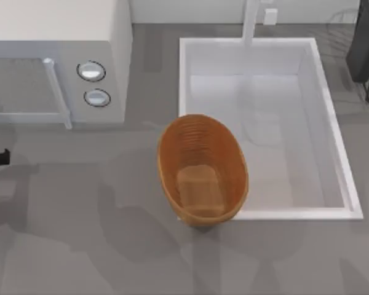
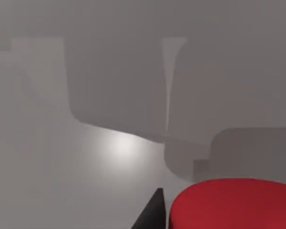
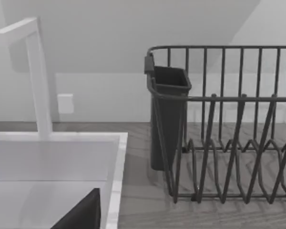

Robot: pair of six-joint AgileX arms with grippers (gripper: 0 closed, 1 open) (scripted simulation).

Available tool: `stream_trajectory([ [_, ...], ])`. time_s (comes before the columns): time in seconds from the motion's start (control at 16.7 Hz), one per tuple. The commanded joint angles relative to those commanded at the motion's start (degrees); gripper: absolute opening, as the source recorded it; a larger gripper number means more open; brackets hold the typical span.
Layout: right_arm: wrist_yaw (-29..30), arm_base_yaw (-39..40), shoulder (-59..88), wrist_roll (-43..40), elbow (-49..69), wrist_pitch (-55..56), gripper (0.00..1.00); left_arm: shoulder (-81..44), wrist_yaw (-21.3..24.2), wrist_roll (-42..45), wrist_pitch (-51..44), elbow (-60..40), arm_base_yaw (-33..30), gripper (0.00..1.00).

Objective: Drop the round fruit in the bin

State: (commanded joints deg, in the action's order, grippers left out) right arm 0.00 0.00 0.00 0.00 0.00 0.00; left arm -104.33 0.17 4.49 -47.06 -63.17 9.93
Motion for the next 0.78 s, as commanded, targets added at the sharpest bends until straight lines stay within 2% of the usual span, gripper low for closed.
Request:
stream_trajectory([
  [0.42, 0.0, 0.0, 0.0, 0.0, 0.0, 0.0, 1.0, 6.7, 0.0, -0.4, -23.7, -16.1, -0.1, 0.0],
  [0.78, 0.0, 0.0, 0.0, 0.0, 0.0, 0.0, 1.0, 8.5, 0.0, -0.5, -27.3, -18.9, -0.2, 0.0],
])
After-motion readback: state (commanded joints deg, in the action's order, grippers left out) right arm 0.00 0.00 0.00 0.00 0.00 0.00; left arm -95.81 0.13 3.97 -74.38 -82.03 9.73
